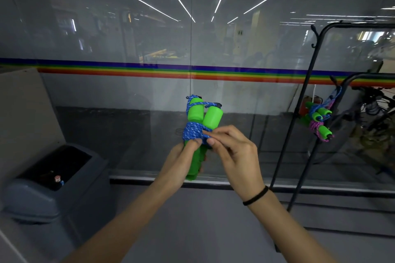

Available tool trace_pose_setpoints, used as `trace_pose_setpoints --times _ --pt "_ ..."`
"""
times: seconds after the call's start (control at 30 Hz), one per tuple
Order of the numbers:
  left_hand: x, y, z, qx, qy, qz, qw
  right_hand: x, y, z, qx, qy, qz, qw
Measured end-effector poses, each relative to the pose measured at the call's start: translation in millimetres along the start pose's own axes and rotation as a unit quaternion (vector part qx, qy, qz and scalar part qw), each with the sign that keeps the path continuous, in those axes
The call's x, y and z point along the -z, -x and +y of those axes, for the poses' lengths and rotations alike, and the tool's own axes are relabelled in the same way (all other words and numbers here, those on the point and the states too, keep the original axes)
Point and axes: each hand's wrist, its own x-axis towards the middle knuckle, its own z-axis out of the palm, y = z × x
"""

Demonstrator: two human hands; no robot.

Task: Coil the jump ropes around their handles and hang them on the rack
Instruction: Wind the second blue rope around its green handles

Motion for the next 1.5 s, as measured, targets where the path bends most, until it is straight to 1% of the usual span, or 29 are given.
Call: trace_pose_setpoints --times 0.07,0.17,0.27,0.33,0.43,0.5,0.57,0.63,0.7,0.8,0.87,0.97,1.03,1.1,1.17,1.3,1.37,1.5 --pt "0 1 -2 -0.002 -0.001 0.010 1.000 2 -2 -3 -0.021 -0.002 -0.016 1.000" --pt "0 3 -10 0.011 -0.020 0.011 1.000 8 -11 -4 -0.096 -0.026 -0.059 0.993" --pt "-2 4 -16 0.018 -0.039 0.016 0.999 13 -13 -4 -0.127 0.005 -0.068 0.990" --pt "-4 5 -18 0.015 -0.050 0.018 0.998 13 -11 -5 -0.119 0.031 -0.076 0.990" --pt "-3 5 -16 0.003 -0.053 0.018 0.998 13 -7 -7 -0.087 0.026 -0.085 0.992" --pt "-4 6 -15 0.001 -0.045 0.020 0.999 15 -8 -6 -0.080 0.018 -0.076 0.994" --pt "-5 6 -14 0.006 -0.036 0.025 0.999 18 -11 -4 -0.072 0.032 -0.061 0.995" --pt "-7 5 -13 0.012 -0.028 0.029 0.999 18 -12 -4 -0.034 0.084 -0.063 0.994" --pt "-6 5 -14 0.013 -0.040 0.040 0.998 17 -12 -7 0.010 0.149 -0.090 0.985" --pt "-4 5 -19 -0.010 -0.092 0.053 0.994 18 -14 -9 0.026 0.206 -0.129 0.970" --pt "-2 7 -22 -0.046 -0.161 0.058 0.984 18 -21 -11 0.007 0.203 -0.151 0.967" --pt "3 6 -22 -0.090 -0.235 0.050 0.966 21 -31 -13 -0.070 0.195 -0.177 0.962" --pt "7 4 -23 -0.100 -0.274 0.044 0.956 23 -37 -12 -0.137 0.146 -0.179 0.963" --pt "10 3 -23 -0.104 -0.309 0.040 0.944 24 -39 -11 -0.177 0.095 -0.178 0.963" --pt "11 2 -23 -0.112 -0.335 0.046 0.934 21 -38 -9 -0.172 0.100 -0.188 0.962" --pt "14 0 -20 -0.127 -0.371 0.072 0.917 13 -31 -5 -0.146 0.114 -0.180 0.966" --pt "16 0 -20 -0.132 -0.396 0.072 0.906 13 -30 -2 -0.131 0.121 -0.185 0.967" --pt "19 -2 -20 -0.131 -0.423 0.064 0.894 11 -28 2 -0.093 0.141 -0.208 0.963"
